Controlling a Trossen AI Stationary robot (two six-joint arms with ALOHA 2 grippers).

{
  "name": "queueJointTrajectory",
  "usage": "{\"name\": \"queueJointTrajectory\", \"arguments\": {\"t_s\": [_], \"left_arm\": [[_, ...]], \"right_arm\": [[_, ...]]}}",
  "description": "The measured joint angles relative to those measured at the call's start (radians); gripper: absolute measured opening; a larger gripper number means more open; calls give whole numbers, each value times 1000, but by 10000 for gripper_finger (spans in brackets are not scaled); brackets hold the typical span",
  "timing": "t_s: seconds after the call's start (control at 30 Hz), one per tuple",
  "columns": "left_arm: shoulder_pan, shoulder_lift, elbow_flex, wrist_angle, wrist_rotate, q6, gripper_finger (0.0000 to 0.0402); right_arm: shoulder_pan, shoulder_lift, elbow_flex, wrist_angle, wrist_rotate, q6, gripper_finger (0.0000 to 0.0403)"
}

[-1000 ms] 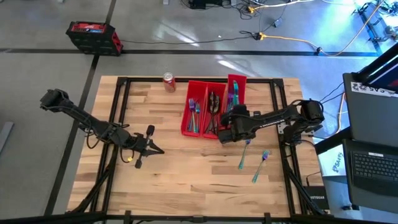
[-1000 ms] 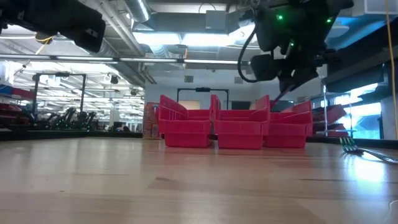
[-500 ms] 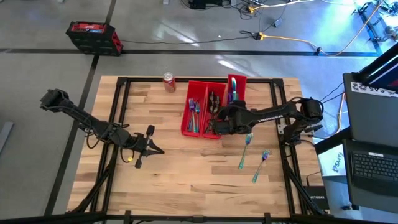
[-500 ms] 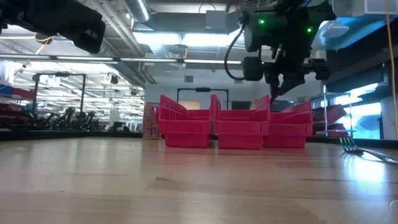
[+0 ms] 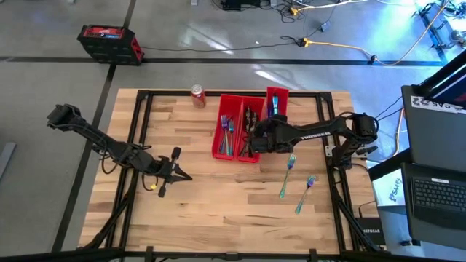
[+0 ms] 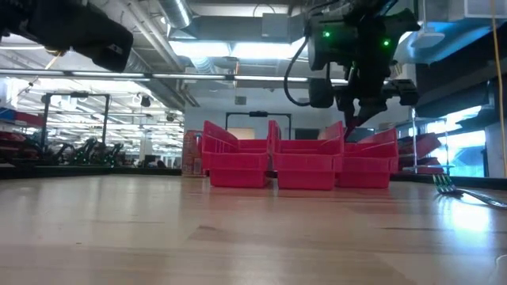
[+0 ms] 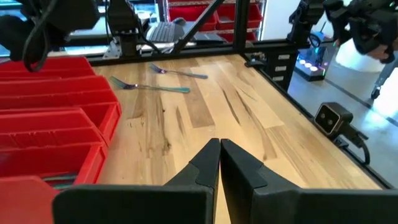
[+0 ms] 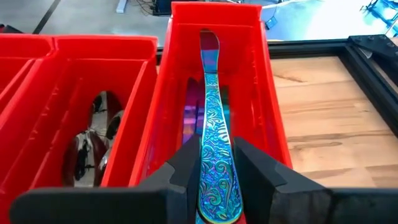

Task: Sort silverware
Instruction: Put the purple table knife into the right red bin

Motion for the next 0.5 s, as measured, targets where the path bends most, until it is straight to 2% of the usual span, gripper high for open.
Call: {"name": "queueJointTrajectory", "arguments": {"t_s": [0.5], "left_arm": [[0,0,0,-1,0,1,0]], "right_arm": [[1,0,0,-3,0,-2,65]]}}
